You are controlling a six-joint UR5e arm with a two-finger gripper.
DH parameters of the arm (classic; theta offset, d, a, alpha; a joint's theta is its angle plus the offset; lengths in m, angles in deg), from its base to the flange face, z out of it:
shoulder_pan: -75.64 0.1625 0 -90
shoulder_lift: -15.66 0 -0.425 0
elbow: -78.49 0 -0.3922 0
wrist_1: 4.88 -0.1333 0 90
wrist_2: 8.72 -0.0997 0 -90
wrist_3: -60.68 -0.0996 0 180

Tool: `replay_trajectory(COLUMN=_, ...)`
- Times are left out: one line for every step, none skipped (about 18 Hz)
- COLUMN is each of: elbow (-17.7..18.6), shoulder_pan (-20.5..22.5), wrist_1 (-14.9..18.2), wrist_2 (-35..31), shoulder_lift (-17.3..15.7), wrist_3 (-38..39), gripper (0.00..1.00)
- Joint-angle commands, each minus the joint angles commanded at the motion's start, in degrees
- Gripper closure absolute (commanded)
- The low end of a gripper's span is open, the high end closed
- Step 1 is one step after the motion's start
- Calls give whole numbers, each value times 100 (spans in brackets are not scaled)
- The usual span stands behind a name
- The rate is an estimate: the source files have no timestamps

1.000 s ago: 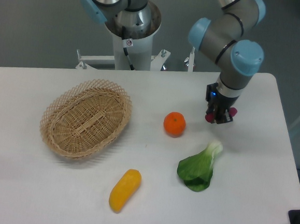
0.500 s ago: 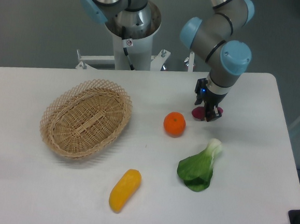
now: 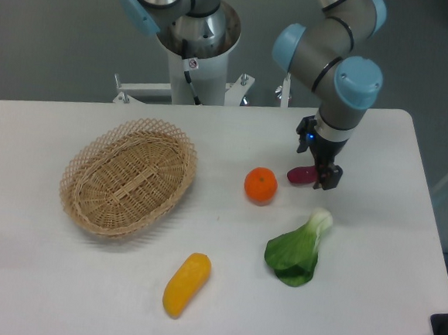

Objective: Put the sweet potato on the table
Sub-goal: 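Open the gripper to release the sweet potato and withdraw upward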

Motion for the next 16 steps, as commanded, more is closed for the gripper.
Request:
replay_trajectory(elbow=-105, shoulder_pan=-9, wrist_1=35, wrist_2=9, shoulder_lift=26, wrist_3=44, gripper=0)
replay_trajectory(elbow=-202, shoulder_pan=-18, wrist_1=44, wrist_2=18, shoulder_lift=44, wrist_3=131, gripper=0)
replay_trajectory(elbow=-273, shoulder_pan=-35, wrist_1=44, wrist_2=79, shoulder_lift=105, wrist_3=289, gripper=0)
replay_trajectory(elbow=-395, shoulder_pan=-61, wrist_1=44, wrist_2=131, shoulder_lift=158, wrist_3=491, gripper=0)
replay_trajectory(elbow=-553, shoulder_pan=-79, wrist_1=53, wrist_2=176, shoulder_lift=237, wrist_3=667, gripper=0)
replay_trajectory(elbow=-685, shoulder_pan=-105, wrist_1=62, wrist_2=228, shoulder_lift=298, wrist_3=790, gripper=0)
replay_trajectory(elbow=-817, shoulder_pan=-149, wrist_1=62, wrist_2=255, shoulder_lift=369, wrist_3=861, gripper=0)
replay_trajectory(elbow=-940, shoulder_pan=-167, wrist_1=70, wrist_2=255, shoulder_lift=422, wrist_3=957, gripper=0)
replay_trajectory(elbow=-1089, shoulder_pan=-176, wrist_1=157, wrist_2=255, shoulder_lift=483, wrist_3=1080, gripper=0)
replay_trajectory(elbow=-1265, shoulder_pan=-185, wrist_1=289, wrist_2=255, shoulder_lift=553, wrist_3=1238, gripper=0)
replay_trajectory(elbow=-1449, shoulder_pan=-185, wrist_1=412, wrist_2=255, shoulder_lift=624, wrist_3=1379, gripper=0)
replay_trajectory(elbow=-1608, shoulder_pan=-193, wrist_1=500, wrist_2=246, shoulder_lift=694, wrist_3=1511, gripper=0)
replay_trajectory(elbow=-1757, shoulder_pan=-263, wrist_1=579, wrist_2=220, shoulder_lift=773, wrist_3=1634, gripper=0)
replay_trajectory(elbow=-1907, shoulder_pan=-325, wrist_1=667, wrist_2=203, shoulder_lift=852, wrist_3=1748, gripper=0)
replay_trajectory(elbow=-2047, shoulder_pan=-343, wrist_1=799, wrist_2=159, shoulder_lift=914, wrist_3=1845, gripper=0)
replay_trajectory(elbow=-2197, shoulder_pan=-369, wrist_1=913, wrist_2=71, shoulder_lift=975, wrist_3=1933, gripper=0)
